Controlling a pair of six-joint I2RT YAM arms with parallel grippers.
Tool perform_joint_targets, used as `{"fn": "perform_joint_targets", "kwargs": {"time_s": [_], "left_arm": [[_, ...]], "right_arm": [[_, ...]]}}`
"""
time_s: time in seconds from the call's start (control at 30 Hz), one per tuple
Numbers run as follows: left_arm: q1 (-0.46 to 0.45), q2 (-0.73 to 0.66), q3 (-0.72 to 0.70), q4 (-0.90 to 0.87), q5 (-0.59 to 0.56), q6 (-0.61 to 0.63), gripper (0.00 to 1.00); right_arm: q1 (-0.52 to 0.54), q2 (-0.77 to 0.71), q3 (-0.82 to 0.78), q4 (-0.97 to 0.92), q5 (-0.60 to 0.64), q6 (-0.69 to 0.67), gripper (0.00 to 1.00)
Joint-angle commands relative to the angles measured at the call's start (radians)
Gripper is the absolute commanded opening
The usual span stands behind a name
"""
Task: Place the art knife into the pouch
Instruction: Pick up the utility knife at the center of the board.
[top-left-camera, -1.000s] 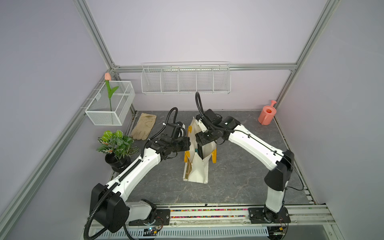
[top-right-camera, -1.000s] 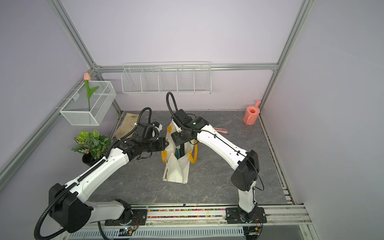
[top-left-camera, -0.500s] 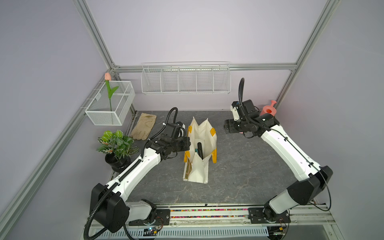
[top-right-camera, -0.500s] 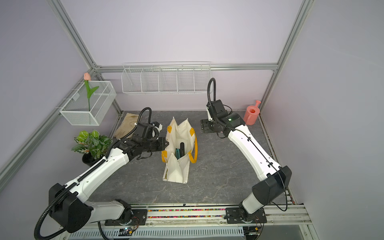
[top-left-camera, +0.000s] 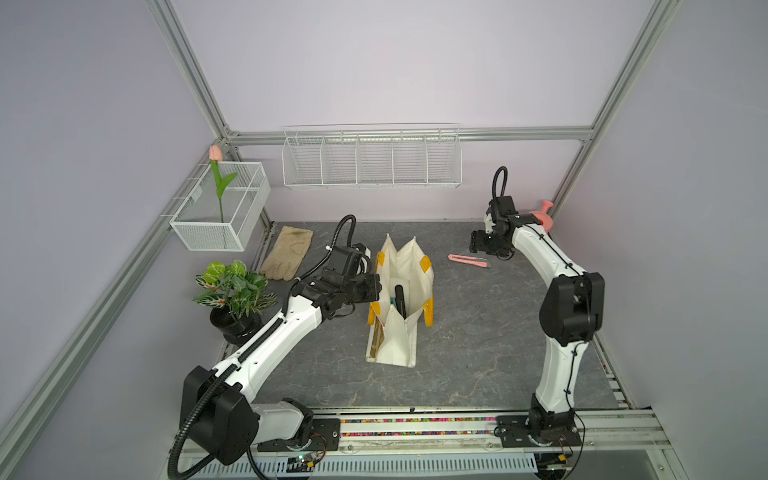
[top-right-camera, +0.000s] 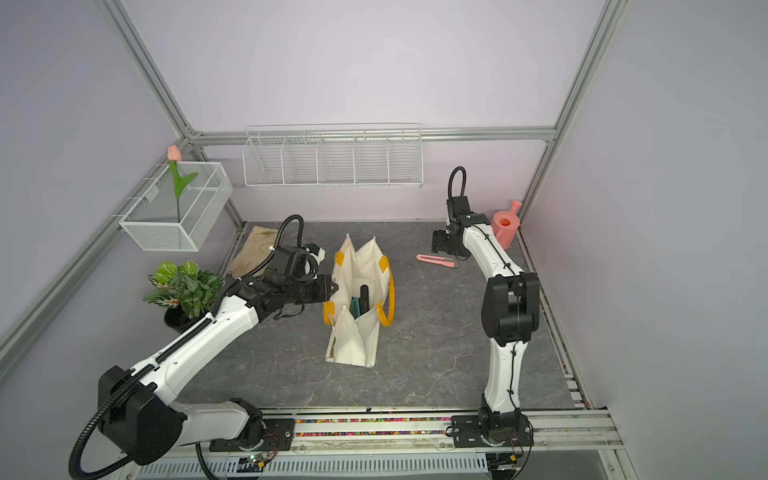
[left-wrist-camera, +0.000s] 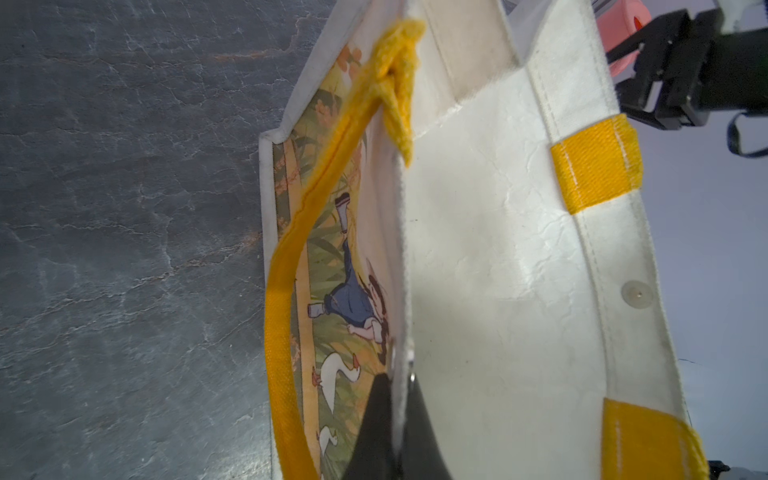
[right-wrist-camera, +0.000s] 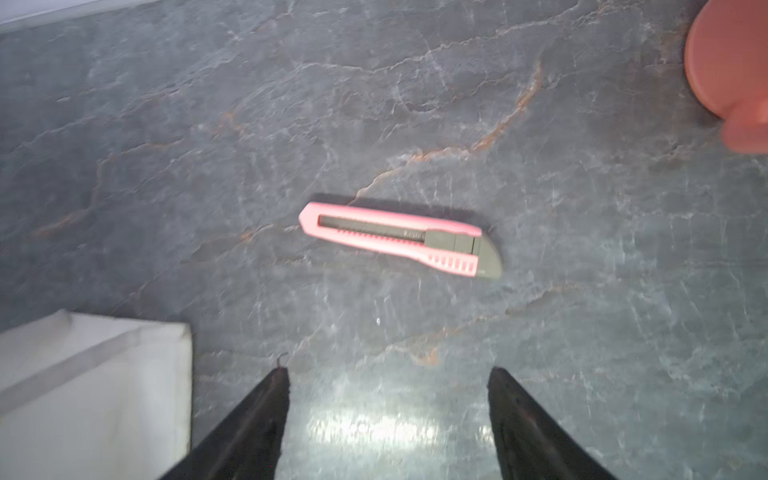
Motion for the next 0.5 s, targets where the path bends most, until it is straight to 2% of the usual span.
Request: {"fn": "perform_joint_targets", "kwargs": {"time_s": [0.0, 0.17, 0.2, 0.27, 0.33, 0.47], "left_arm": [[0.001, 0.015, 0.006, -0.028, 0.018, -0.009, 0.0], [0.001, 0.009, 0.001, -0.03, 0.013, -0.001, 0.0], [0.001, 0.012, 0.001, -0.032, 0.013, 0.0, 0.0], [0.001, 0.011, 0.0, -0.032, 0.015, 0.002, 0.0], [0.001, 0.01, -0.002, -0.032, 0.013, 0.003, 0.0], [0.001, 0.017, -0.009, -0.026, 0.009, 0.006, 0.0]], "right_arm": [[-0.012, 0.153, 0.231, -0.096, -0.024, -0.035, 0.76], [-0.03, 0.422, 0.622, -0.27, -0.055, -0.024, 0.77], [-0.034, 0.499, 0.752, -0.335, -0.06, -0.023, 0.77], [-0.039, 0.599, 0.911, -0.416, -0.073, -0.019, 0.77], [-0.052, 0.64, 0.935, -0.44, -0.11, 0.0, 0.77], [-0.054, 0.605, 0.771, -0.417, -0.154, -0.009, 0.75]]}}
